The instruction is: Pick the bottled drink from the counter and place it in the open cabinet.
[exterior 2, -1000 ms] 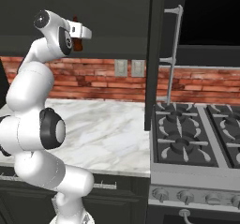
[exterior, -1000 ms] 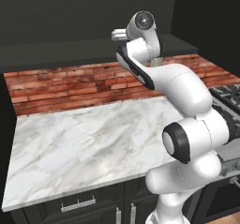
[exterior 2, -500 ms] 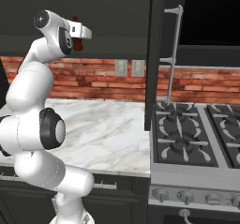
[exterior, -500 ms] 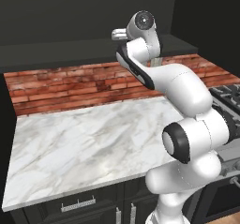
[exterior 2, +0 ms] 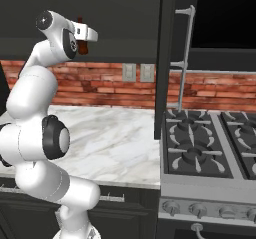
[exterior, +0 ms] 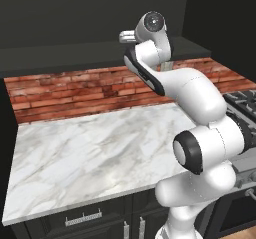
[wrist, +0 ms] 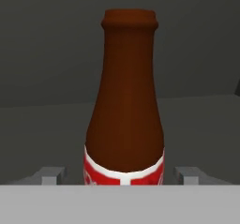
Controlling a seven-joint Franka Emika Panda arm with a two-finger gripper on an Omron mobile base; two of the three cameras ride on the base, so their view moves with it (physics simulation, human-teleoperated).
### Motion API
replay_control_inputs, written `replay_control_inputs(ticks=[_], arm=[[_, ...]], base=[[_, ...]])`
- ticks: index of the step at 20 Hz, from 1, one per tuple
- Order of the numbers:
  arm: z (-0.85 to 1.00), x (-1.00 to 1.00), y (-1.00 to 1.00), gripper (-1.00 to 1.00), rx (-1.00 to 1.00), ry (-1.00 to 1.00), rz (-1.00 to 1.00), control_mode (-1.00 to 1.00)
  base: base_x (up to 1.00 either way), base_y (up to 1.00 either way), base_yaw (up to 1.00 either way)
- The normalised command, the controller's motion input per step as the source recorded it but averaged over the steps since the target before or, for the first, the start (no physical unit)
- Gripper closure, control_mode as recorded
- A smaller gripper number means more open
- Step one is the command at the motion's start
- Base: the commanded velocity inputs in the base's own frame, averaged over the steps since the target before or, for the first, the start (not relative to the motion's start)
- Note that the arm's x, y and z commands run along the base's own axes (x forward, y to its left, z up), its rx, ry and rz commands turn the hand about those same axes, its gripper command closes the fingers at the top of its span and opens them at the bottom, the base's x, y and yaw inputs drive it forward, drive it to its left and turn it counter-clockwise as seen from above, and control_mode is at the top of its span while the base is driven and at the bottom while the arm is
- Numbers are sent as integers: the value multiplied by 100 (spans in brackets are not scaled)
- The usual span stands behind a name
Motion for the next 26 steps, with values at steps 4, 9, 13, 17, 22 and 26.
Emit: replay_control_inputs(ticks=[4, 9, 13, 17, 22, 26], arm=[[0, 0, 0, -100, 0, 0, 0, -100], [0, -5, 0, -100, 0, 0, 0, -100], [8, -41, 0, -100, 0, 0, 0, -100], [18, -54, 0, -100, 0, 0, 0, -100], [15, -50, 0, -100, 0, 0, 0, -100], [12, -64, 0, -100, 0, 0, 0, -100]], base=[[0, 0, 0], [0, 0, 0], [0, 0, 0], [0, 0, 0], [0, 0, 0], [0, 0, 0]])
